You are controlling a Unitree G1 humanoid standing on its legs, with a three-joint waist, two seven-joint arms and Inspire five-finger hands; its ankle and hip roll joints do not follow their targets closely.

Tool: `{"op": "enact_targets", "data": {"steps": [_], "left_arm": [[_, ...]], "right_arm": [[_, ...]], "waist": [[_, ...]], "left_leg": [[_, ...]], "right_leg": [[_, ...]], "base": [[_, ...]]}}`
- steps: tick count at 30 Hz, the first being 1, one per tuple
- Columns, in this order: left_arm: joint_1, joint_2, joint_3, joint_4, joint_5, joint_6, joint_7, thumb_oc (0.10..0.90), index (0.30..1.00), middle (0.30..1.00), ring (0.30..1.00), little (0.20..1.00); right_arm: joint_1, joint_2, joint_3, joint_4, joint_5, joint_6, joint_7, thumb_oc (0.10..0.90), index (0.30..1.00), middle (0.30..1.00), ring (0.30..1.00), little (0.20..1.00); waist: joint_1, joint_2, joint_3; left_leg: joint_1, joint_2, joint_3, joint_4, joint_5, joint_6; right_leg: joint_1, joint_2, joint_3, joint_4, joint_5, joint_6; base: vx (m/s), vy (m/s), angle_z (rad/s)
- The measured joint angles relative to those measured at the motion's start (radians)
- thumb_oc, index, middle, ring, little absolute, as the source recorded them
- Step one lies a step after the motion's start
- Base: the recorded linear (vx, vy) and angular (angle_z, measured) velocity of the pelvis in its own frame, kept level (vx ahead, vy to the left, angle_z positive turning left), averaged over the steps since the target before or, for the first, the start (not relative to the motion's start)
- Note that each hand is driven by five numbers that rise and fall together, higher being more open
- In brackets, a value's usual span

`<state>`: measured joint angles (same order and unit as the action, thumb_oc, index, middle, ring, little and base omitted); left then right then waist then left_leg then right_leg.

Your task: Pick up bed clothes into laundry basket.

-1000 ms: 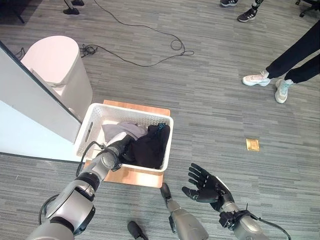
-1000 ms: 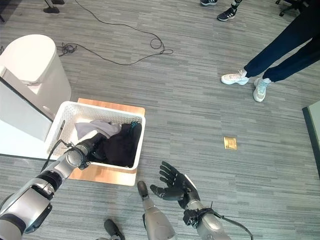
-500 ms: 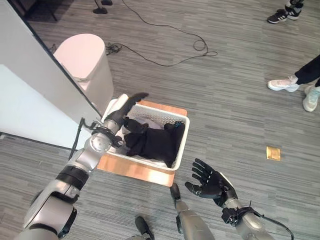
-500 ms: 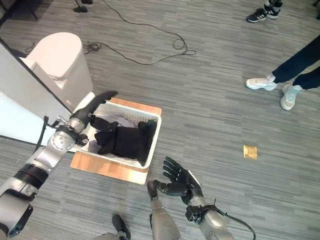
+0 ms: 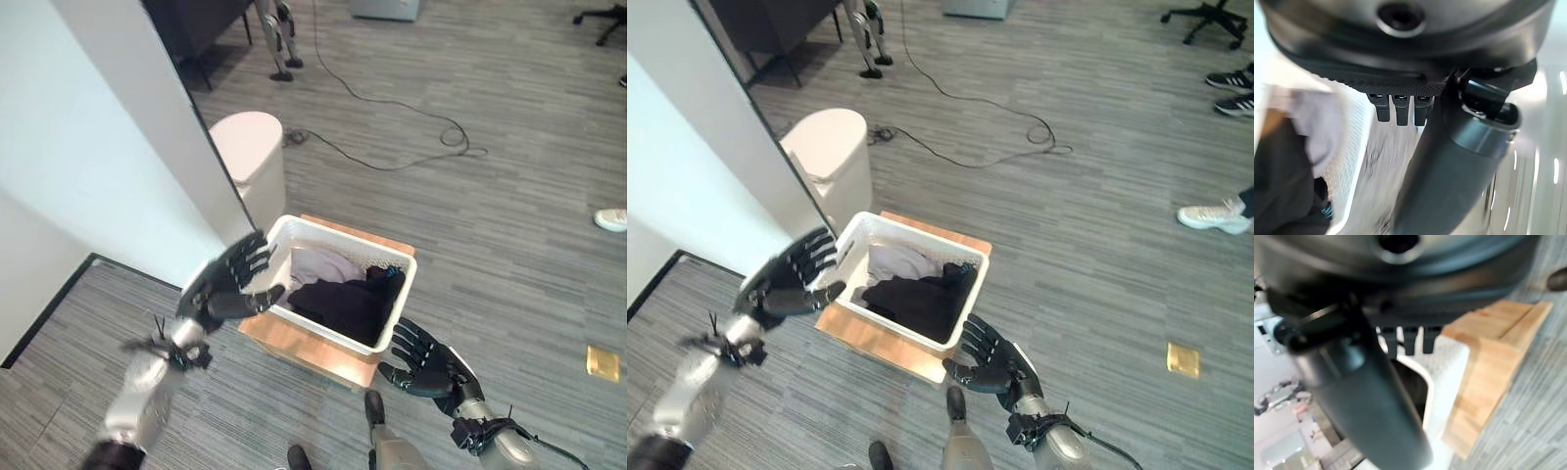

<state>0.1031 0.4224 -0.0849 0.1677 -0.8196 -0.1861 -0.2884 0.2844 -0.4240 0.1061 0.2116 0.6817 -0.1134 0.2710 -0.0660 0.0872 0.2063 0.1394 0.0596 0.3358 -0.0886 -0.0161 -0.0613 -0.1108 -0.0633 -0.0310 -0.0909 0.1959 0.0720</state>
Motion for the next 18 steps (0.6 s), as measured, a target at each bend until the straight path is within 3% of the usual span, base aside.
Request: {"op": "enact_targets", "data": {"steps": [3, 8, 12, 18], "left_arm": [[0.103, -0.116, 0.058, 0.034, -0.047, 0.016, -0.001, 0.8, 0.9, 0.9, 0.9, 0.9], [0.233, -0.137, 0.051, 0.06, -0.039, 0.041, 0.003, 0.8, 0.9, 0.9, 0.9, 0.9], [0.262, -0.209, 0.056, 0.064, -0.021, 0.04, 0.058, 0.8, 0.9, 0.9, 0.9, 0.9], [0.269, -0.237, 0.038, 0.095, -0.021, 0.041, 0.085, 0.8, 0.9, 0.9, 0.9, 0.9]], "right_arm": [[0.027, 0.044, -0.032, -0.015, 0.0, 0.0, 0.0, 0.8, 0.9, 0.9, 0.9, 0.9], [0.054, 0.052, -0.043, -0.054, -0.005, 0.003, 0.0, 0.8, 0.9, 0.9, 0.9, 0.9], [0.077, 0.053, -0.047, -0.067, -0.028, 0.003, -0.009, 0.8, 0.9, 0.9, 0.9, 0.9], [0.08, 0.057, -0.042, -0.07, -0.066, 0.004, -0.024, 0.8, 0.9, 0.9, 0.9, 0.9]], "waist": [[0.001, -0.012, -0.016], [0.032, -0.019, -0.071], [0.05, -0.009, -0.094], [0.055, -0.008, -0.103]], "left_leg": [[0.013, 0.001, -0.015, 0.0, 0.0, 0.001], [0.017, 0.0, -0.023, 0.0, -0.003, 0.005], [0.022, -0.004, -0.052, -0.001, -0.001, 0.014], [0.022, -0.007, -0.074, -0.003, -0.002, 0.022]], "right_leg": [[0.022, -0.002, -0.016, 0.0, -0.007, -0.001], [0.031, -0.008, -0.027, 0.0, -0.013, 0.002], [0.05, -0.019, -0.052, -0.001, -0.019, 0.01], [0.063, -0.027, -0.074, 0.0, -0.02, 0.011]], "base": [[0.0, -0.022, 0.14], [-0.01, -0.013, 0.07], [-0.02, -0.02, 0.21], [-0.01, -0.009, 0.11]]}}
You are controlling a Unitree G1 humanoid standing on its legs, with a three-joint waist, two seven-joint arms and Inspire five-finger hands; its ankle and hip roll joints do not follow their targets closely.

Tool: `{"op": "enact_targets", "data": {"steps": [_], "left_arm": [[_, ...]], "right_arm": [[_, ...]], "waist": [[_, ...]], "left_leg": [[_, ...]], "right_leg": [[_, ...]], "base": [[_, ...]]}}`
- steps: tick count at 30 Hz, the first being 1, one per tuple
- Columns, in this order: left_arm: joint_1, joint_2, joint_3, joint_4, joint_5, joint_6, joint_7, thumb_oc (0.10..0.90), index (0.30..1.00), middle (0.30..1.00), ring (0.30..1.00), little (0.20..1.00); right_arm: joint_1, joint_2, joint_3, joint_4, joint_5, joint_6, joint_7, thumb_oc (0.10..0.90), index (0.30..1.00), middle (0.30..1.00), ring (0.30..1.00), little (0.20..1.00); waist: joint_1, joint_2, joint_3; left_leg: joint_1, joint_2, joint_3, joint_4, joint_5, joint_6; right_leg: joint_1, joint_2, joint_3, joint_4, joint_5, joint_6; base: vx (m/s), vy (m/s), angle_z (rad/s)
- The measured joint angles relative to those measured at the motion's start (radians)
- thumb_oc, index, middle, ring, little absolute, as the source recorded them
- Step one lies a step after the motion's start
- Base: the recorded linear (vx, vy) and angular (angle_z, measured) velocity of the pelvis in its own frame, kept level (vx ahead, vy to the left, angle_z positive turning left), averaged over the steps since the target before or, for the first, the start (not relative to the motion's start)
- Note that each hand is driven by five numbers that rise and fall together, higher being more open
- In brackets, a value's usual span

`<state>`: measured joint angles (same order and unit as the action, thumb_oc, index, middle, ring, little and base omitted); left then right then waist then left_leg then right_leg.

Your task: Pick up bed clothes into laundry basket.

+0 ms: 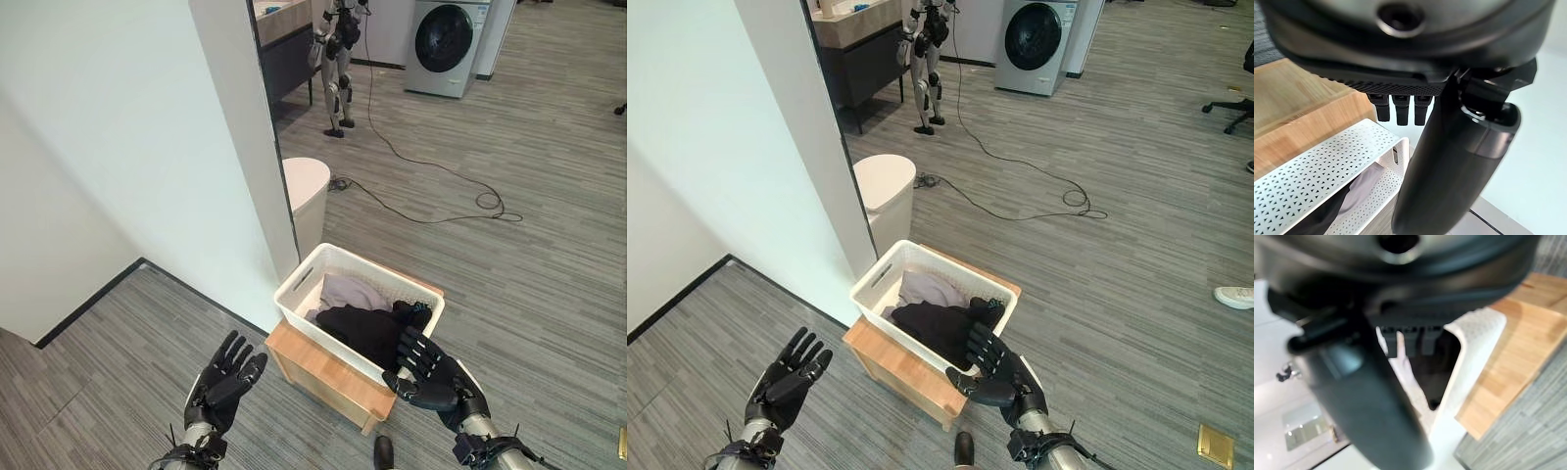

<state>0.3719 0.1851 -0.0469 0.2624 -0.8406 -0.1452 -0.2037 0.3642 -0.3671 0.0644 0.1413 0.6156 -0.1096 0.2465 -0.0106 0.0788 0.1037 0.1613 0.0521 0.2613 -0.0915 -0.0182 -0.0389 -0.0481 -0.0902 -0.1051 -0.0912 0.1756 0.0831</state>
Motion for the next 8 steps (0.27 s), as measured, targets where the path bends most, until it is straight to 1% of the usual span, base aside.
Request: {"op": "enact_targets", "data": {"steps": [3, 8], "left_arm": [[0.002, -0.002, -0.025, 0.002, 0.019, 0.0, 0.022, 0.8, 0.9, 0.9, 0.9, 0.9], [-0.003, -0.014, -0.027, 0.001, 0.02, 0.0, 0.052, 0.8, 0.9, 0.9, 0.9, 0.9]], "right_arm": [[0.001, 0.0, 0.013, 0.0, -0.027, 0.0, -0.02, 0.8, 0.9, 0.9, 0.9, 0.9], [0.018, -0.009, -0.002, -0.035, -0.094, -0.001, -0.039, 0.8, 0.9, 0.9, 0.9, 0.9]], "waist": [[0.0, -0.004, -0.004], [0.0, -0.009, -0.005]], "left_leg": [[-0.006, -0.001, -0.001, 0.0, 0.0, 0.002], [-0.001, -0.002, -0.008, 0.003, 0.005, -0.002]], "right_leg": [[0.0, -0.002, -0.001, 0.0, 0.0, 0.0], [0.002, -0.002, -0.004, 0.0, 0.001, 0.002]], "base": [[0.0, 0.0, 0.0], [0.0, 0.002, 0.03]]}}
